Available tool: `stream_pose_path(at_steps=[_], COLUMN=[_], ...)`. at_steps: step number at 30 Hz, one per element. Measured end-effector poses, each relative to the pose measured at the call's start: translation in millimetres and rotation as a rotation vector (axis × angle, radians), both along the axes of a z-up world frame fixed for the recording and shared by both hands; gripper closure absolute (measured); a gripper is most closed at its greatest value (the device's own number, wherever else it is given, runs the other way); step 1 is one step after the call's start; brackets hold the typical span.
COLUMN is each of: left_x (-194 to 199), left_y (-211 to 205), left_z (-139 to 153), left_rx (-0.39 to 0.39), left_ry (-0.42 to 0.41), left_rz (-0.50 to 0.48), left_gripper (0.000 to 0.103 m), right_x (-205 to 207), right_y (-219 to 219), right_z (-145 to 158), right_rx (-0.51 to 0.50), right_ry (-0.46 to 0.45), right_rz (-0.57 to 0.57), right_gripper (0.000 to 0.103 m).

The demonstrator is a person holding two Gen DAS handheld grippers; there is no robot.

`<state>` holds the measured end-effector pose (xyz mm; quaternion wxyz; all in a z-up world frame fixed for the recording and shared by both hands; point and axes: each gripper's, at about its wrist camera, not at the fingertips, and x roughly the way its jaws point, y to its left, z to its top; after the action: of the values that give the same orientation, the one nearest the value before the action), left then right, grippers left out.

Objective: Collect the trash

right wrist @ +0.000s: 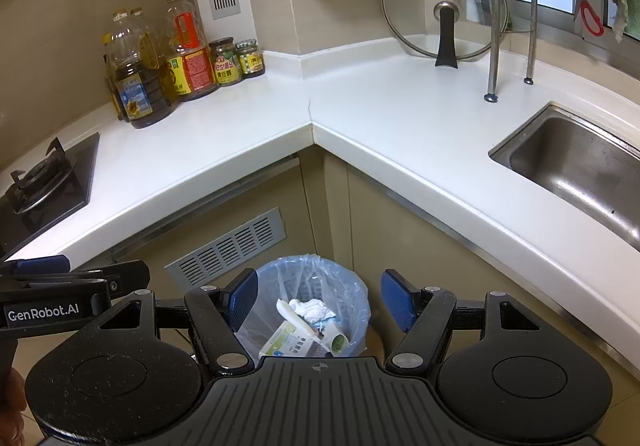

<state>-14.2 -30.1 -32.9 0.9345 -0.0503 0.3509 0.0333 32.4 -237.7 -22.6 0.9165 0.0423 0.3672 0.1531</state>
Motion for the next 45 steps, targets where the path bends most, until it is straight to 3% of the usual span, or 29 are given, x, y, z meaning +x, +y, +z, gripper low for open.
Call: stream_pose_path(at_steps=[45], left_x=[4.1], left_y=[2.4], left_z=[0.2], left_rx=[0.001], left_ry=[0.003], left_rz=[0.002], left_gripper=[0.003], right_x=[7.0], right_y=[-5.7], right_z=[-3.0], right_rx=[-0.002], right_ry=[0.005], right_rz=[0.014], right_gripper=[0.035])
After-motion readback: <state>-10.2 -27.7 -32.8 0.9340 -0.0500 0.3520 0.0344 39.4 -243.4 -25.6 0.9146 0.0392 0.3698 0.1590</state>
